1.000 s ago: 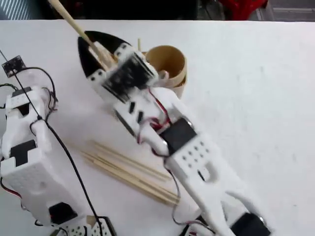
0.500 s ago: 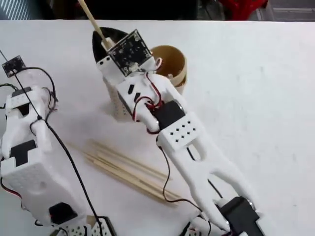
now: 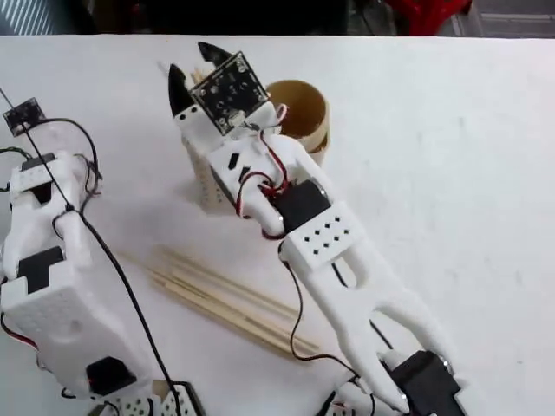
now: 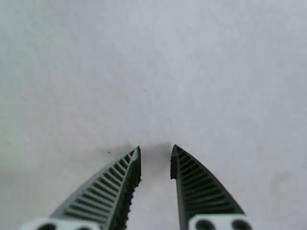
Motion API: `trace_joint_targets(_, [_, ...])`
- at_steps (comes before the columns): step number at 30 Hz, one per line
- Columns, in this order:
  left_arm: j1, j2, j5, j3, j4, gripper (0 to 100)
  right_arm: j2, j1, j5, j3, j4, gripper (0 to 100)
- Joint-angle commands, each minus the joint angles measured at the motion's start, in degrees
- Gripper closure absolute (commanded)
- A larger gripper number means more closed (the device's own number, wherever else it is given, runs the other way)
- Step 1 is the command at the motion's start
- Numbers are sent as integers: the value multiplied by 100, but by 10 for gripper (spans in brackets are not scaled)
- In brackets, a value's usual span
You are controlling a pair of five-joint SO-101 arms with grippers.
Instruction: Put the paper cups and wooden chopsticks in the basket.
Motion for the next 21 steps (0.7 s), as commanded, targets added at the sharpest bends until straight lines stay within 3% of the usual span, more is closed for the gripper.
trace_joint_targets(1, [84,-40,53,-141,-123,876,-303,22,-26,-88,207,865])
trace_joint_targets(3, [84,-40,53,-141,-123,876,-444,13,-18,-62,664,906])
trace_joint_targets(7, [84,-40,53,-149,-123,876,-945,-22,0,-88,2686,959])
trace_joint_targets(11, [84,-40,53,-167,-123,876,-1367,-488,1134,-105,4611,916])
trace_joint_targets(14, [84,-40,53,-167,-123,876,-1376,-1156,1257,123,5684,861])
trace_joint_targets(17, [84,-40,53,-158,-123,876,-1376,-1516,1284,923,5824,824])
trace_joint_targets(21, [75,-40,53,-149,-123,876,-1385,-1534,1635,2444,4884,815])
